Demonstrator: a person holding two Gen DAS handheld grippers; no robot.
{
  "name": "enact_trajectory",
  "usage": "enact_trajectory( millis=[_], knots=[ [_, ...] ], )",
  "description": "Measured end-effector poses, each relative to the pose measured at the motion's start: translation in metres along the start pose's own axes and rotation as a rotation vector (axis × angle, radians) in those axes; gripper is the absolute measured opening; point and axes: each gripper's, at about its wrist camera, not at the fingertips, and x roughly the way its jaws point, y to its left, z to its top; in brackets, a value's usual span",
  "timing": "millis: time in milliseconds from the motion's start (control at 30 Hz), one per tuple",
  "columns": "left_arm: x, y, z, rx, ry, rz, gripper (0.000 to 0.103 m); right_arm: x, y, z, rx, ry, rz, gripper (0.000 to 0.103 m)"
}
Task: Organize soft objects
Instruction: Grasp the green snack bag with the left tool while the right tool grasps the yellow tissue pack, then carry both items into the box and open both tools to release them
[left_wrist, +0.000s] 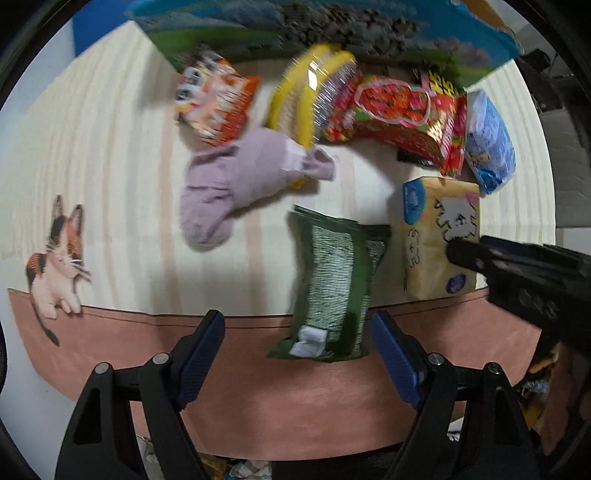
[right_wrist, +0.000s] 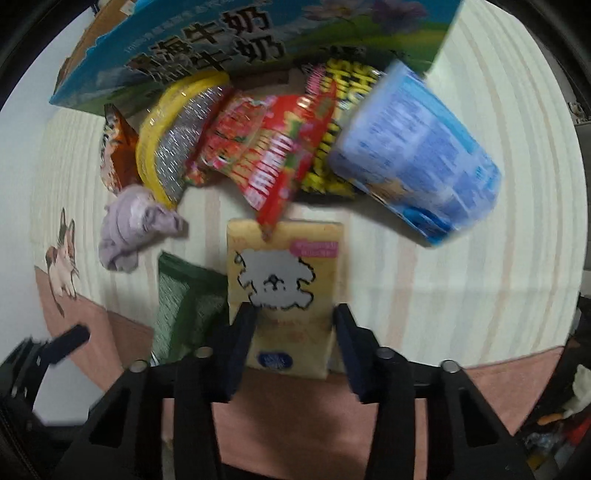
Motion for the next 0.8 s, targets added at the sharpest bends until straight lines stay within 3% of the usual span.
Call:
enact_trajectory(
  millis=[133, 167, 233, 267, 367, 400, 667, 800],
  knots=[
    [0.018, -0.004, 0.005, 0.003, 0.043, -0.021, 0.08, -0.004, -0.006, -0.009, 0.005, 0.03, 0.04, 0.044],
    [0.022, -0.004, 0.006, 0.005, 0.049, -0.019, 0.08, -0.003, -0.004, -0.007, 0.006, 0.028, 0.04, 0.057],
    [0.031, -0.005, 0.009, 0.009, 0.063, -0.007, 0.08, 0.002, -0.001, -0.003, 0.019, 0.026, 0.054, 0.07],
    [0.035, -0.004, 0.011, 0.006, 0.066, -0.001, 0.08, 0.008, 0.001, 0.0, 0.03, 0.035, 0.078, 0.071],
    [0.046, 0.007, 0.012, -0.024, 0.088, -0.016, 0.046, 0.025, 0.006, 0.007, 0.051, 0.07, 0.045, 0.068],
    [0.049, 0.011, 0.012, -0.04, 0.094, -0.024, 0.041, 0.026, 0.004, 0.004, 0.064, 0.069, 0.053, 0.068],
    [0.068, 0.036, 0.003, -0.122, 0.076, -0.064, 0.041, 0.032, -0.004, -0.028, 0.057, 0.124, -0.014, 0.068],
    [0.063, 0.046, -0.003, -0.158, 0.056, -0.061, 0.033, 0.037, 0.0, -0.033, 0.061, 0.095, -0.047, 0.067]
  ],
)
